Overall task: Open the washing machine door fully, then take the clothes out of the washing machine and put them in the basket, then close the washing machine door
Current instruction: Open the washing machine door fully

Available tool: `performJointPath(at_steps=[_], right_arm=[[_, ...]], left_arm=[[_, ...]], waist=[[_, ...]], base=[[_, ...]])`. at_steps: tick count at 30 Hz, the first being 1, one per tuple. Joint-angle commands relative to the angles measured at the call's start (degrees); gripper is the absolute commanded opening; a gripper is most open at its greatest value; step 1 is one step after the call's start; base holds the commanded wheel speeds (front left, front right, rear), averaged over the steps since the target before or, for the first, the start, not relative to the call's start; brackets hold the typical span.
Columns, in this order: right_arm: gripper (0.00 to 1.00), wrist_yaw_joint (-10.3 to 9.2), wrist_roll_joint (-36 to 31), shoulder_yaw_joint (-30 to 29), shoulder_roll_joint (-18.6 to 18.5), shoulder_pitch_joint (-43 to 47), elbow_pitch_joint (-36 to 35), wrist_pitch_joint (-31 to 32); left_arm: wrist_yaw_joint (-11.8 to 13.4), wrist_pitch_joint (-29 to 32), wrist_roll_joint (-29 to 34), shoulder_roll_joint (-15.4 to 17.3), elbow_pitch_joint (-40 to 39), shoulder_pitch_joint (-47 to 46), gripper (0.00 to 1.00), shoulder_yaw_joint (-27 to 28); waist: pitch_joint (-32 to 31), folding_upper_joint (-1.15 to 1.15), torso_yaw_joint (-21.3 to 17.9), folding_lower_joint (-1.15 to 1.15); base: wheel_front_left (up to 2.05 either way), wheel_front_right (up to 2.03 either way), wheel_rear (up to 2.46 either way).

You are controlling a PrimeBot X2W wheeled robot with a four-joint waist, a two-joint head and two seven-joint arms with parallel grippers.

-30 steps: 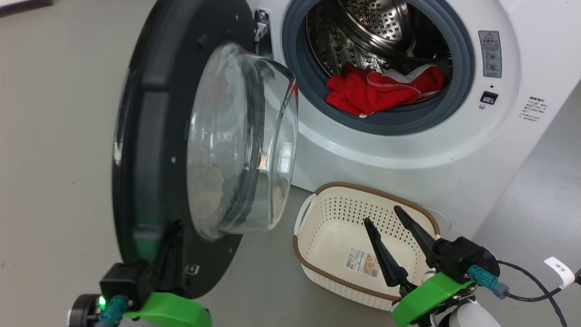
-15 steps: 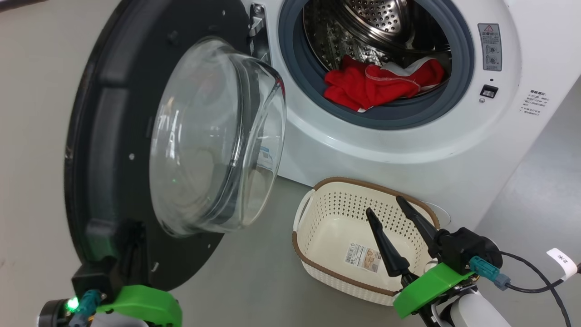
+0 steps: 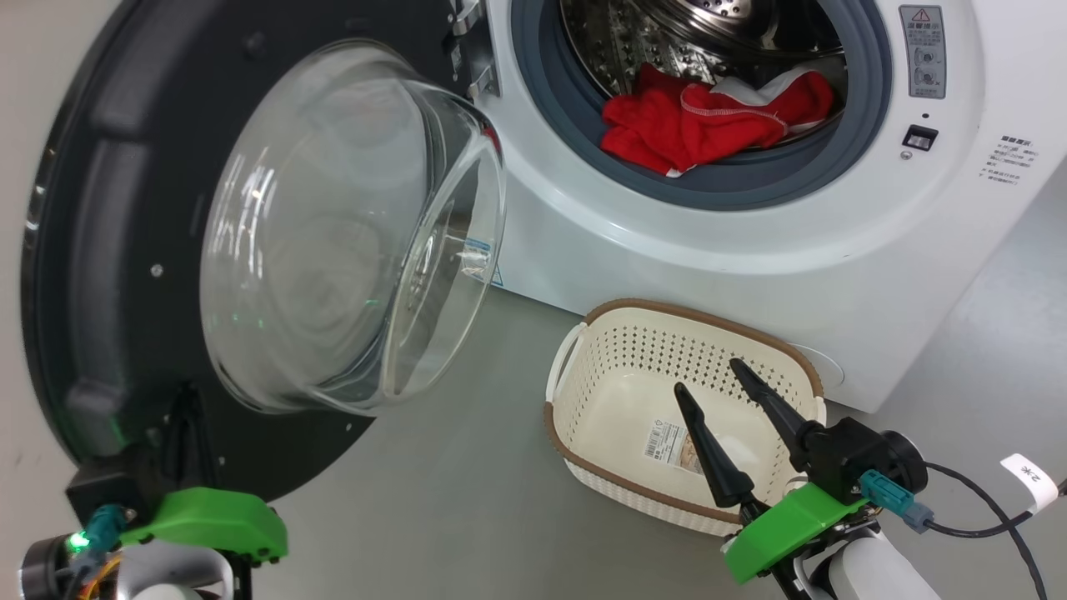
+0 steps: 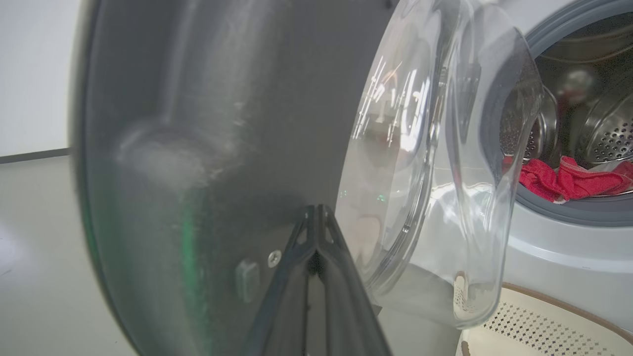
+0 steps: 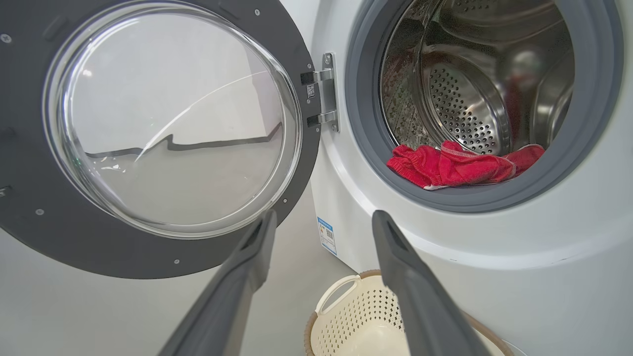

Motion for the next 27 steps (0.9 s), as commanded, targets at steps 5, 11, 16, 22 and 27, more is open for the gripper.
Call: performJointPath(at_steps=[5,11,16,22,27], right_arm=[[1.00,0.20,-0.6,1.3,0.4,-2.2,-1.1,-0.4],[1.00,0.20,-1.3,1.1,0.4,-2.4,-1.0,-0.4],[1.00,0.20,-1.9,1.0,0.4,-2.7,-1.0,-0.4],[1.00,0.20,-2.1,1.8,0.4,-3.3,-0.6,-0.4],[1.00,0.20,-2.0,2.3,0.4,-3.8,-0.3,-0.4]], left_arm=[[-0.2,-2.2,-1.8,3.3,1.6,-3.7,0.00,5.6],[-0.7,-3.5,-2.9,4.1,4.1,-5.0,0.00,7.5],[-1.8,-4.4,-3.8,4.7,6.7,-6.6,0.00,9.0],[-3.0,-5.1,-4.5,5.6,9.7,-8.4,0.00,10.9],[-3.5,-5.3,-4.6,6.5,12.5,-9.5,0.00,12.7]], waist=[[0.5,0.00,-0.7,0.00],[1.0,0.00,-1.1,0.00],[1.8,0.00,-1.4,0.00],[2.4,0.00,-1.9,0.00],[2.3,0.00,-2.4,0.00]], base=[[0.00,0.00,0.00],[0.00,0.00,0.00],[0.00,0.00,0.00],[0.00,0.00,0.00],[0.00,0.00,0.00]])
